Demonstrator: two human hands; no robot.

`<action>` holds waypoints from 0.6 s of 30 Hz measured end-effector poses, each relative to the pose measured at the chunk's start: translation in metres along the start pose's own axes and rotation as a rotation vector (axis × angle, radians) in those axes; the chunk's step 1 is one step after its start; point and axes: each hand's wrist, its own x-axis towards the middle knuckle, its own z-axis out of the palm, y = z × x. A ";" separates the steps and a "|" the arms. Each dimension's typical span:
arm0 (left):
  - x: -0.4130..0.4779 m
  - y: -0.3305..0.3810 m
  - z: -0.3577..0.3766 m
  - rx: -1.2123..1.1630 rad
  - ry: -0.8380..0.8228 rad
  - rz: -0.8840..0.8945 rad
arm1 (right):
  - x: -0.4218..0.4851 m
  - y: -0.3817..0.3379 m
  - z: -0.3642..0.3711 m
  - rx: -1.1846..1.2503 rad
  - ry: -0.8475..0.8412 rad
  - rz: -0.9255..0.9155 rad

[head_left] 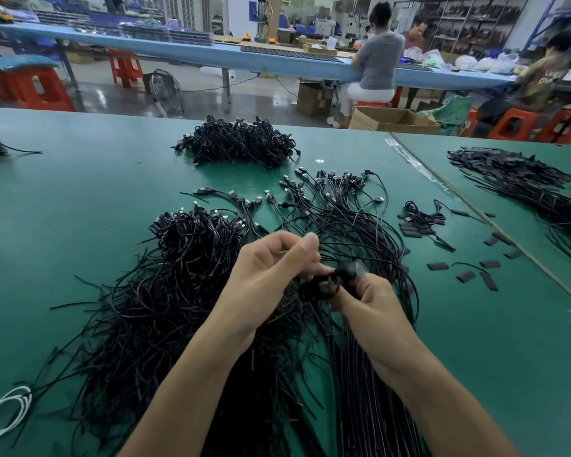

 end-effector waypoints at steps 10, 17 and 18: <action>-0.002 -0.020 0.001 0.516 0.069 -0.077 | 0.005 0.004 -0.004 0.024 0.078 -0.055; 0.000 -0.013 0.002 0.177 -0.042 -0.234 | 0.008 -0.001 0.001 0.085 0.016 -0.040; 0.001 -0.011 0.000 0.153 -0.037 -0.230 | 0.009 -0.001 0.001 0.061 0.008 -0.042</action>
